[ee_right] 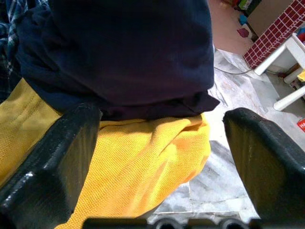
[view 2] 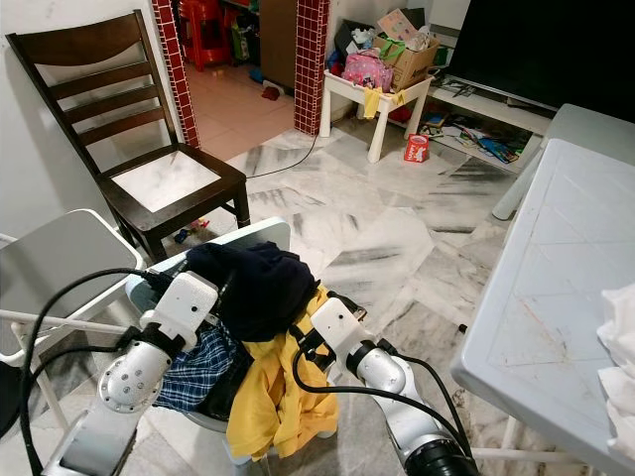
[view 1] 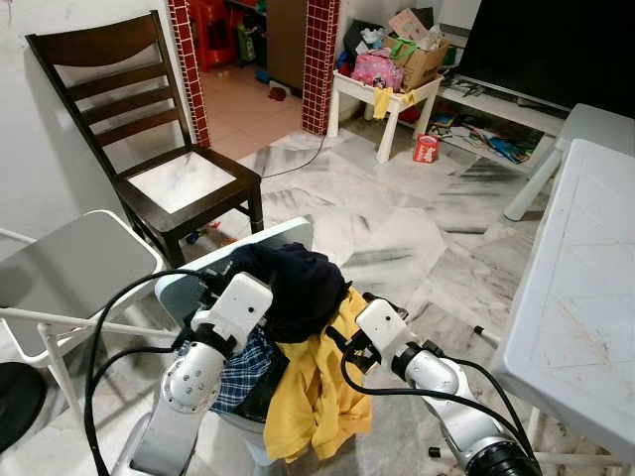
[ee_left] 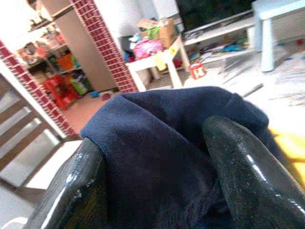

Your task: Hang hanger

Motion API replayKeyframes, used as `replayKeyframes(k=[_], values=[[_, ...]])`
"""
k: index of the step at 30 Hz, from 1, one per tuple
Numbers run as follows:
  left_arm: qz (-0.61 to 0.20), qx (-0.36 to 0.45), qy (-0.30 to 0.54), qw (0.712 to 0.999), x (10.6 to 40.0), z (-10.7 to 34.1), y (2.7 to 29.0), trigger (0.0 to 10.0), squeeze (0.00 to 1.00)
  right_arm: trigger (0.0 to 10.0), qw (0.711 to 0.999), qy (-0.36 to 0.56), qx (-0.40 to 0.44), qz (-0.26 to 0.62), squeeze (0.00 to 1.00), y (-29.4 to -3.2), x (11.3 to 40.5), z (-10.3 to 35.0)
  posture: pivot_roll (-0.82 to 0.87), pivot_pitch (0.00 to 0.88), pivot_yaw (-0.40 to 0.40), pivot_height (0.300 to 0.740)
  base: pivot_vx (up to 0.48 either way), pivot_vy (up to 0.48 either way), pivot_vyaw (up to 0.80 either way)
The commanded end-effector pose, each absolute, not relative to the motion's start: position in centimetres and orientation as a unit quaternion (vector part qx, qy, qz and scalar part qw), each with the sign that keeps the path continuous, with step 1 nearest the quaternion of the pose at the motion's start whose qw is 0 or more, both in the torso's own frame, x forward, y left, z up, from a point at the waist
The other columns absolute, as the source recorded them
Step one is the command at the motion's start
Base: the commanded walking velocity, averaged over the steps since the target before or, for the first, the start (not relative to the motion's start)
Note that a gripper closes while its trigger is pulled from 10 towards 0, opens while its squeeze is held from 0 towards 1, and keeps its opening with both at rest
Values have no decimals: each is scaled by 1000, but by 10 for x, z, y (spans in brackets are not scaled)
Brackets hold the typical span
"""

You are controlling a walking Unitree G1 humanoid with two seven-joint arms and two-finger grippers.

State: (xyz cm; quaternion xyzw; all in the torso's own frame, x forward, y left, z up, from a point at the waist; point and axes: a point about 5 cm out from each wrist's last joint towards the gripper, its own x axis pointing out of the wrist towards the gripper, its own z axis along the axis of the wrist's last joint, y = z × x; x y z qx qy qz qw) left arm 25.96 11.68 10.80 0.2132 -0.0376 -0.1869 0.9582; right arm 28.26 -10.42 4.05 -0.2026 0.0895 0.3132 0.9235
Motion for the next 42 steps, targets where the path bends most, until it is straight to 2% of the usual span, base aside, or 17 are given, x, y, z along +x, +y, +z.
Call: replayKeyframes(k=[1,5,8,13,18,25,32,36,42], values=[[-203,186,-58,960,260,122,107,0,0,10000,923,91,-208,309,0,-107,284,40,60,0,-53,740,0,0,0],[-215,154,-111,958,268,152,91,0,0,10000,923,90,-208,311,0,-103,285,40,64,0,-53,740,0,0,0],[-196,157,-154,956,274,173,92,0,0,10000,923,90,-208,312,0,-102,286,40,67,0,-49,740,0,0,0],[-159,166,-181,956,282,186,101,0,0,10000,924,91,-208,309,0,-102,286,39,67,0,-43,740,0,0,0],[-137,177,-257,940,294,225,100,0,0,10000,925,93,-208,304,0,-101,288,36,75,0,-33,740,0,0,0],[-130,176,-299,929,305,253,96,0,0,10000,927,89,-205,302,0,-95,291,37,82,0,-20,740,0,0,0],[-146,169,-354,908,310,290,79,0,0,10000,928,88,-203,299,0,-91,295,37,98,0,-15,740,0,0,0],[-147,144,-395,896,310,326,72,0,0,10000,929,85,-202,298,0,-88,298,38,102,0,-13,740,0,0,0],[-133,83,-436,886,304,367,77,0,0,10000,929,84,-202,297,0,-85,301,38,110,0,-14,740,0,0,0]])
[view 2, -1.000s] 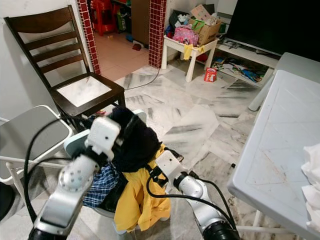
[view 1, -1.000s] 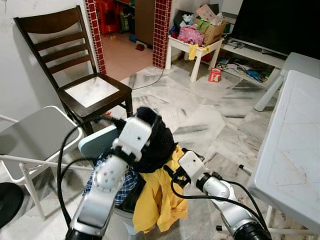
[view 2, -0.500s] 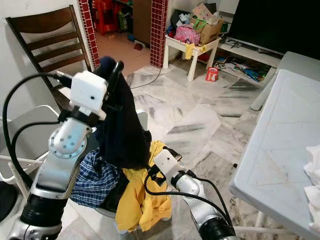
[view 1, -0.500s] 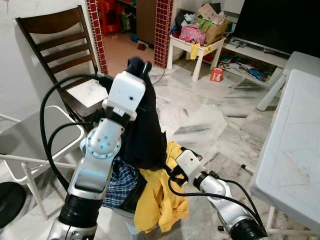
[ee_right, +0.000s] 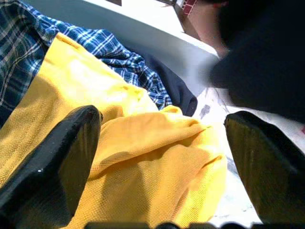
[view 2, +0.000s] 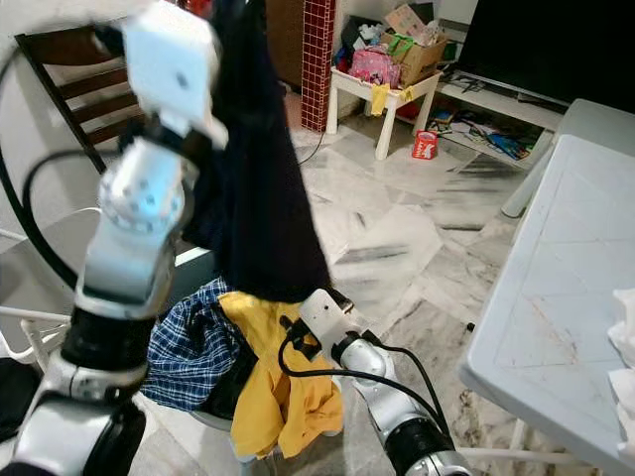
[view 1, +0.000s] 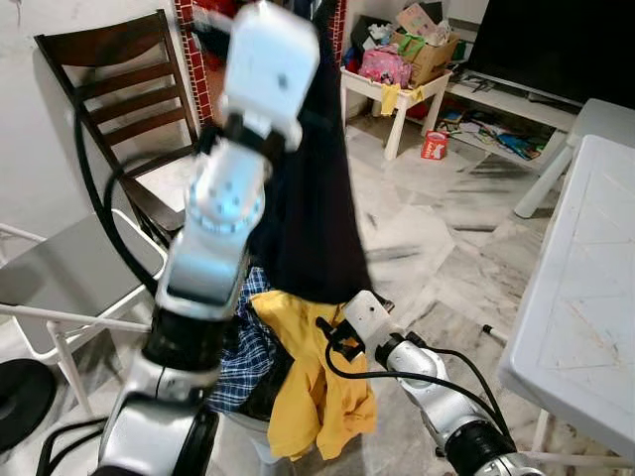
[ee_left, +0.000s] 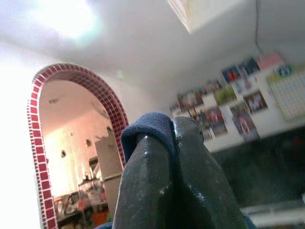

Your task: Hang hanger

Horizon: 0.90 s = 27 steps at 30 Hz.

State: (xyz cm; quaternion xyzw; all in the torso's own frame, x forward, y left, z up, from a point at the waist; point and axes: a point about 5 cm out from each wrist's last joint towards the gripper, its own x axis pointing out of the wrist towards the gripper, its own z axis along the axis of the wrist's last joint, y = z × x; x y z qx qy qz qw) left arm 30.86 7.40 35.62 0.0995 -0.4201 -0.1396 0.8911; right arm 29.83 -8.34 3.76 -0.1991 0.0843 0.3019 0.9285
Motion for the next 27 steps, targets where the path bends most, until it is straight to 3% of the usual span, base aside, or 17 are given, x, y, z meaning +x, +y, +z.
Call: replayKeyframes(k=[1,3,6,7,12,21,25,27], values=[[-132,79,-437,886,303,369,78,0,0,10000,929,84,-202,297,0,-85,300,38,110,0,-14,740,0,0,0],[-126,70,-433,890,303,368,81,0,0,10000,928,85,-203,300,0,-84,299,36,110,0,-17,740,0,0,0],[-97,39,-373,922,307,341,95,0,0,10000,925,90,-206,307,0,-83,296,32,109,0,-21,740,0,0,0],[-80,33,-327,941,308,316,104,0,0,10000,923,92,-207,310,0,-84,294,30,109,0,-29,740,0,0,0],[-27,32,-188,981,297,244,129,0,0,10000,920,98,-212,316,0,-87,291,27,115,0,-51,740,0,0,0],[24,-20,-36,999,288,180,145,0,0,10000,912,97,-223,331,0,-85,295,29,139,0,-87,740,0,0,0],[145,-5,-30,989,292,170,189,0,0,10000,911,90,-222,337,0,-80,296,32,135,0,-90,740,0,0,0],[175,-14,-14,984,291,163,200,0,0,10000,910,90,-221,338,0,-80,295,32,130,0,-89,740,0,0,0]])
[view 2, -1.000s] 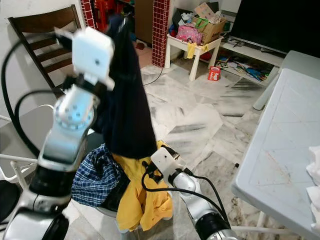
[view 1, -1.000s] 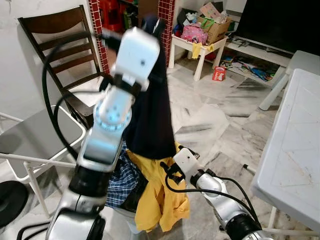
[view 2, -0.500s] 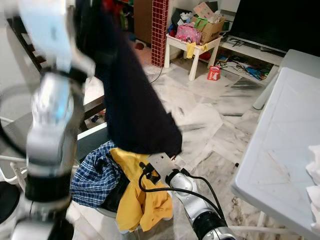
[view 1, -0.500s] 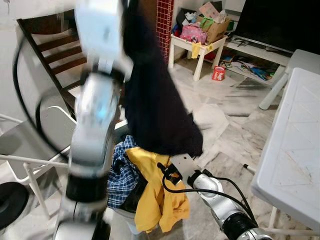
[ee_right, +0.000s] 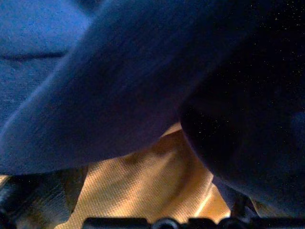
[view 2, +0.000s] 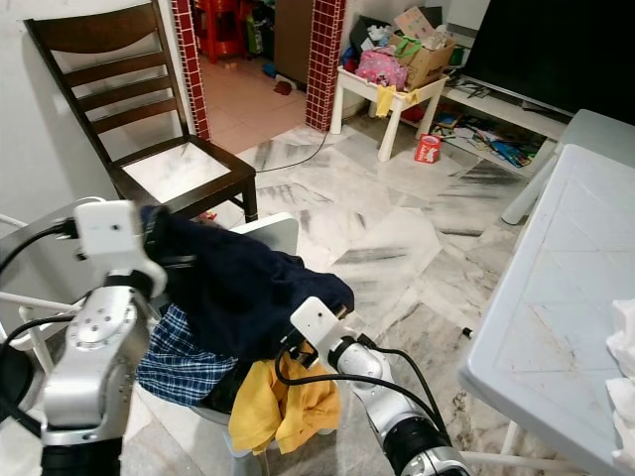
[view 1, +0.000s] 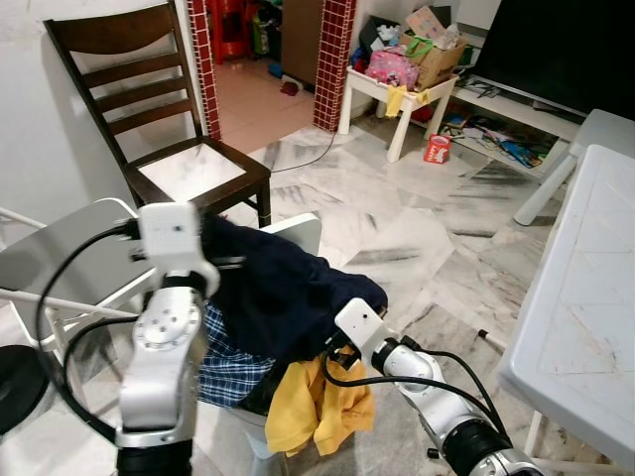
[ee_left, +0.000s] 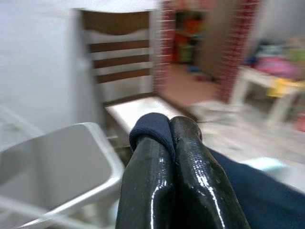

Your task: Hang hanger

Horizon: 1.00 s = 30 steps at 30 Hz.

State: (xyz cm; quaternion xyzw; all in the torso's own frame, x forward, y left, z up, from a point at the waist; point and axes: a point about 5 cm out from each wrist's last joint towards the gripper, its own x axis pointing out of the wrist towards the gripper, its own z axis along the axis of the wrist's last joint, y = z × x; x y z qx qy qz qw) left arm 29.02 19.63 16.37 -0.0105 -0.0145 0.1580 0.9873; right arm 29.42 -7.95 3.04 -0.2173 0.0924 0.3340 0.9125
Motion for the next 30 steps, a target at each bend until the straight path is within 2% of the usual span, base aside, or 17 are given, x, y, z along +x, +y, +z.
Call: replayKeyframes(k=[1,2,3,4,5,10,11,12,13,14,15,21,25,26,28,30], values=[[214,-32,16,976,289,151,211,0,0,10000,910,89,-220,339,0,-80,293,31,123,0,-87,740,0,0,0],[228,-38,30,972,288,146,215,0,0,10000,910,89,-220,340,0,-80,292,30,123,0,-87,740,0,0,0],[235,-42,44,970,286,138,217,1922,0,10000,909,90,-221,341,0,-81,290,29,116,0,-83,740,0,0,0],[239,-44,53,969,285,133,218,706,0,10000,909,90,-221,342,0,-81,289,28,116,0,-83,740,0,0,0],[243,-51,66,966,282,125,219,0,0,10000,908,90,-222,343,0,-83,286,26,108,0,-81,740,0,0,0],[259,-63,103,958,272,105,221,157,0,10000,908,84,-228,342,0,-87,283,26,96,0,-74,740,0,0,0],[260,-59,105,958,271,103,221,1255,914,10000,908,83,-229,341,0,-87,283,26,94,0,-74,740,0,0,0],[262,-56,108,958,270,102,221,1255,914,10000,908,82,-229,341,0,-88,283,26,93,0,-73,740,0,0,0],[261,-53,110,958,270,101,221,7765,1000,10000,908,82,-230,341,0,-88,283,27,92,0,-71,740,0,0,0],[261,-56,111,957,269,99,221,7843,1000,10000,909,81,-230,339,0,-88,283,27,91,0,-71,740,0,0,0],[258,-62,112,958,269,98,220,9882,1000,10000,910,78,-230,337,0,-89,283,29,91,0,-70,740,0,0,0],[253,-22,116,960,273,98,223,10000,1000,10000,911,73,-231,333,0,-89,286,32,91,0,-69,740,0,0,0],[238,65,121,961,276,98,227,10000,1000,10000,910,75,-233,334,0,-90,285,31,92,0,-72,740,0,0,0],[235,114,123,957,277,98,230,10000,1000,10000,910,75,-233,335,0,-89,284,31,92,0,-73,740,0,0,0],[237,156,127,950,278,99,234,10000,1000,10000,910,75,-233,335,0,-89,284,31,91,0,-73,740,0,0,0],[259,234,122,929,279,101,243,10000,1000,10000,910,74,-232,336,0,-88,283,30,90,0,-74,740,0,0,0]])
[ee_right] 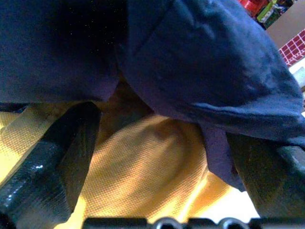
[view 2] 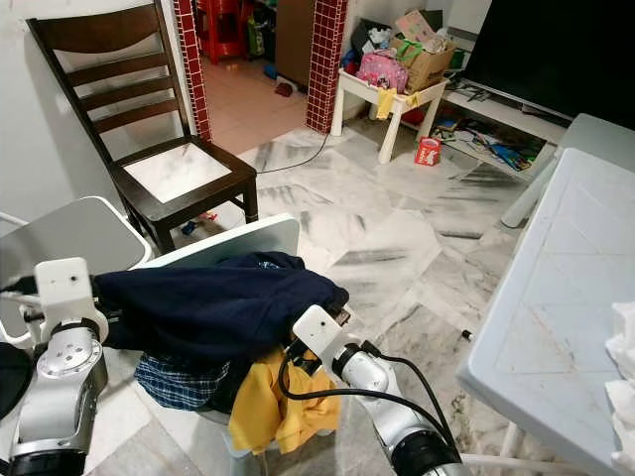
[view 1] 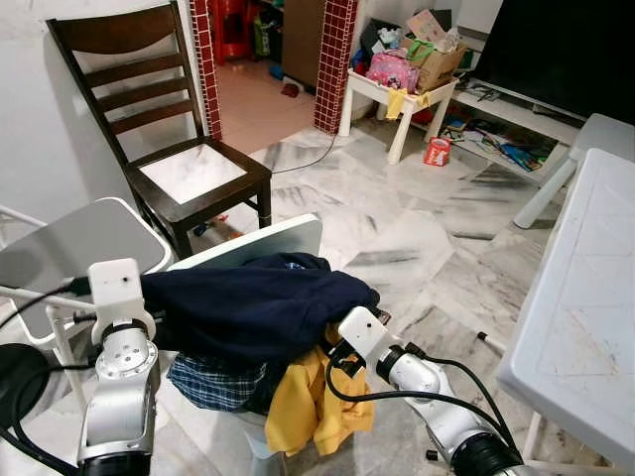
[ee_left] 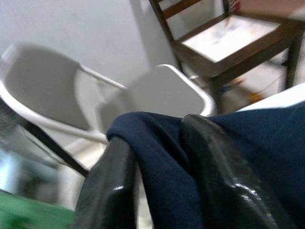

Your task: Hang hanger

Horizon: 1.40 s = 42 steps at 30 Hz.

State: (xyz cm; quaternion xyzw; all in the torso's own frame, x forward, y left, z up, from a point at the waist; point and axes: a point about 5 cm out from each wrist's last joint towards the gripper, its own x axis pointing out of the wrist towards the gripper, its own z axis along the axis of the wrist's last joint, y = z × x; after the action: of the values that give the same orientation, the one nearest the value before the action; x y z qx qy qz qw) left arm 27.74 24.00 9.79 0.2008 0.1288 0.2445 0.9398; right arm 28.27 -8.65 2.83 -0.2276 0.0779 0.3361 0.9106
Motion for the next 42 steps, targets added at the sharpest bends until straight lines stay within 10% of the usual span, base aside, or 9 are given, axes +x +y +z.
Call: replayKeyframes(k=[1,7,20,21,22,25,32,36,42], values=[[264,268,131,917,278,97,247,10000,1000,10000,909,74,-232,337,0,-88,282,30,90,0,-75,740,0,0,0],[261,368,171,876,272,81,252,10000,1000,10000,909,74,-233,338,0,-89,281,30,89,0,-73,740,0,0,0],[138,312,180,923,267,60,219,10000,1000,10000,908,77,-232,339,0,-89,278,29,88,0,-76,740,0,0,0],[117,294,166,934,269,63,215,4471,1000,10000,909,77,-233,337,0,-90,280,30,89,0,-76,740,0,0,0],[117,294,166,934,269,63,215,4471,1000,10000,909,77,-233,337,0,-90,280,30,89,0,-76,740,0,0,0],[99,272,151,945,275,67,208,0,1000,10000,905,76,-246,337,0,-98,281,31,91,0,-75,740,0,0,0],[119,252,114,954,283,82,208,0,1000,10000,867,76,-320,374,0,-114,281,34,86,0,-71,740,0,0,0],[125,205,30,970,297,114,199,0,1000,10000,783,92,-440,430,0,-139,276,31,78,0,-62,740,0,0,0],[81,186,-37,978,319,141,171,0,1000,10000,790,89,-441,416,0,-145,279,36,73,0,-52,740,0,0,0]])
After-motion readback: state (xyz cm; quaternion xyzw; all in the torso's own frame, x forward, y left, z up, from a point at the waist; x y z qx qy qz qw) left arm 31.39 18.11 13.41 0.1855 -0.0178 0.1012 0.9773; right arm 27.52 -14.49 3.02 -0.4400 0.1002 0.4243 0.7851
